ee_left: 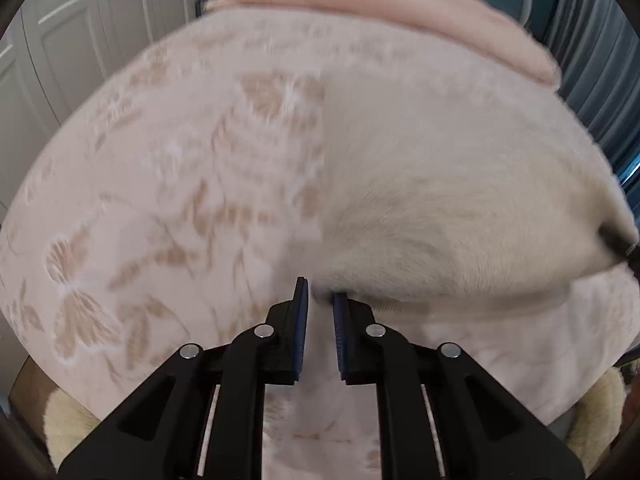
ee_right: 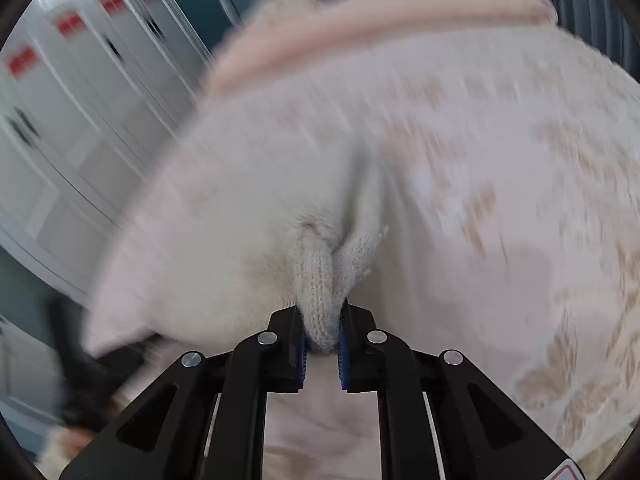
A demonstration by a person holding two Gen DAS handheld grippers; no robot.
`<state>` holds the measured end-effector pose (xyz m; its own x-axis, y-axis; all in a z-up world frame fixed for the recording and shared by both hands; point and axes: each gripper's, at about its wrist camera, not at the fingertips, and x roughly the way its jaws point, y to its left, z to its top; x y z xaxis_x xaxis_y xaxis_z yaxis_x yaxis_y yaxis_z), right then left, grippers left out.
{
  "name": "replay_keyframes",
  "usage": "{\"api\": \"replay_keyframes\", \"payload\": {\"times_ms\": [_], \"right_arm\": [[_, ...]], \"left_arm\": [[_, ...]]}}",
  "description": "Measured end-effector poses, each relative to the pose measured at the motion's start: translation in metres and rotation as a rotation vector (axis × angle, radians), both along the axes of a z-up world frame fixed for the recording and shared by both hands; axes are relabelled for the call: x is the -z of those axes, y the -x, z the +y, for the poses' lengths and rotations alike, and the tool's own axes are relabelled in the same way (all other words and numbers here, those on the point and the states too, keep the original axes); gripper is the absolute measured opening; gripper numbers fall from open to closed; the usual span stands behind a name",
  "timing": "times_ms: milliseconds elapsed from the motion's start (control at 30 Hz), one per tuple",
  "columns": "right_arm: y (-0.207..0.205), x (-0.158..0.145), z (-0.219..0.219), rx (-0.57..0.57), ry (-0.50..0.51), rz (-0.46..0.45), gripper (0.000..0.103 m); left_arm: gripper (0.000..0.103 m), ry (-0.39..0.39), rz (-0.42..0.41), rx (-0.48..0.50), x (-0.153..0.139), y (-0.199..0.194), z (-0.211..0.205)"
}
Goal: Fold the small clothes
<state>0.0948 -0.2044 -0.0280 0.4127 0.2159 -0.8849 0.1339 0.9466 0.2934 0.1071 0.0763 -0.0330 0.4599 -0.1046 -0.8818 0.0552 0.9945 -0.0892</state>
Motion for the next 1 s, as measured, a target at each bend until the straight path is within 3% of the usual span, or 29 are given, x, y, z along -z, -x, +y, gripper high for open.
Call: {"api": "replay_keyframes", "payload": {"times_ms": [33, 67, 167, 233, 300, 433, 467, 533, 600, 633, 700, 800, 867, 933, 1000], "right_arm": [[0.003, 0.014, -0.001, 0.004, -0.013, 0.013, 0.011], [0.009, 0.009, -0.002, 0.028, -0.028, -0.020, 0.011], [0.013, -0.022, -0.001, 0.062, -0.036, -0.075, 0.012], [0.015, -0.042, 0.002, 0.065, 0.008, -0.117, 0.019], [0.019, -0.064, 0.004, 0.092, 0.044, -0.175, 0.025], [0.018, -0.088, 0.015, 0.057, 0.064, -0.257, 0.021], [0.012, -0.087, 0.024, 0.020, 0.069, -0.255, 0.014], [0.002, -0.072, 0.034, -0.015, 0.098, -0.214, 0.011], [-0.018, -0.024, 0.040, -0.037, 0.162, -0.057, 0.011], [-0.025, -0.001, 0.040, -0.052, 0.177, 0.011, 0.004], [-0.020, -0.010, 0.039, -0.037, 0.148, -0.016, 0.004], [-0.007, -0.050, 0.040, -0.028, 0.146, -0.119, 0.004], [-0.009, -0.041, 0.038, -0.034, 0.209, -0.097, 0.004], [-0.020, 0.000, 0.033, -0.056, 0.236, 0.028, 0.000], [-0.016, -0.011, 0.028, -0.025, 0.198, -0.006, 0.001]], "left_arm": [[0.012, 0.006, 0.030, -0.017, 0.011, 0.000, 0.000], [0.012, 0.013, 0.031, -0.029, 0.012, 0.002, 0.001], [0.011, 0.005, 0.031, -0.041, 0.008, 0.007, 0.005], [0.011, 0.026, 0.044, -0.047, 0.007, 0.009, 0.010], [0.011, 0.030, 0.025, -0.057, -0.007, 0.017, 0.015], [0.012, 0.066, -0.086, -0.039, -0.052, 0.029, 0.013], [0.013, 0.055, -0.123, -0.024, -0.063, 0.027, 0.006], [0.017, 0.034, -0.157, 0.011, -0.070, 0.017, -0.008], [0.019, -0.002, -0.125, 0.031, -0.054, -0.002, -0.026], [0.019, -0.013, -0.088, 0.034, -0.042, -0.008, -0.029], [0.021, -0.043, -0.020, 0.025, -0.014, -0.021, -0.035], [0.021, -0.094, -0.056, 0.049, -0.019, -0.018, -0.040], [0.021, -0.078, -0.047, 0.043, -0.019, -0.018, -0.038], [0.021, -0.068, -0.038, 0.033, -0.016, -0.020, -0.036], [0.021, -0.074, -0.029, 0.040, -0.018, -0.018, -0.039]]}}
